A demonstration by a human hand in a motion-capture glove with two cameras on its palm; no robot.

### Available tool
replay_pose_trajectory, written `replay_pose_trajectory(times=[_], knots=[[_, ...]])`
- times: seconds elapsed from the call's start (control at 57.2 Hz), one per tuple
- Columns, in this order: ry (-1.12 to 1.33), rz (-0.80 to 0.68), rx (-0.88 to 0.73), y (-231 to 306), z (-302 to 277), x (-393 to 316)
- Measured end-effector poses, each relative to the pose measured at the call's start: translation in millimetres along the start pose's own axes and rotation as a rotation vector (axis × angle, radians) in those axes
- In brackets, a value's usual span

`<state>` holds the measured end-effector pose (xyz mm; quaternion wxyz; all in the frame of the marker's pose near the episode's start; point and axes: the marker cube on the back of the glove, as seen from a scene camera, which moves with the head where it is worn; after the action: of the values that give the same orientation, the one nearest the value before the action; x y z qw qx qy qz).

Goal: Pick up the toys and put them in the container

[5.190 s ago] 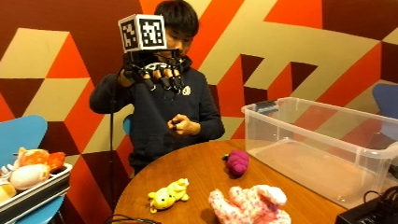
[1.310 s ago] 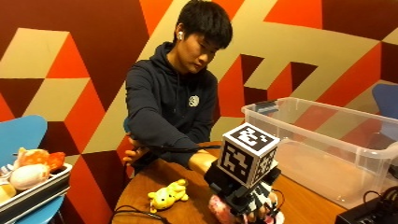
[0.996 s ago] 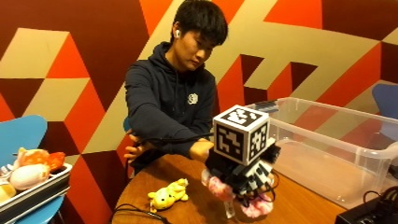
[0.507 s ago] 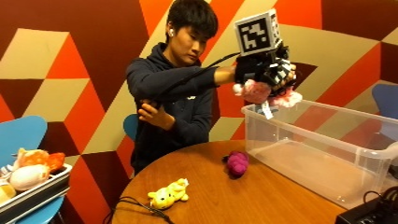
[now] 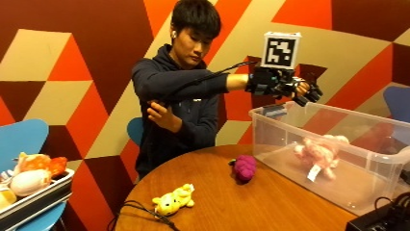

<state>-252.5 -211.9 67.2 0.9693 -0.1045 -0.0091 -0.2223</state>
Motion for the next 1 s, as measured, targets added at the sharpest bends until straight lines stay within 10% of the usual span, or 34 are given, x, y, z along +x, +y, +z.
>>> replay_pose_trajectory(times=[0.524,0.996], knots=[[-0.048,0.432,-0.19,226.1,59.7,188.1],[-0.002,0.502,-0.388,257.1,201.1,254.5]])
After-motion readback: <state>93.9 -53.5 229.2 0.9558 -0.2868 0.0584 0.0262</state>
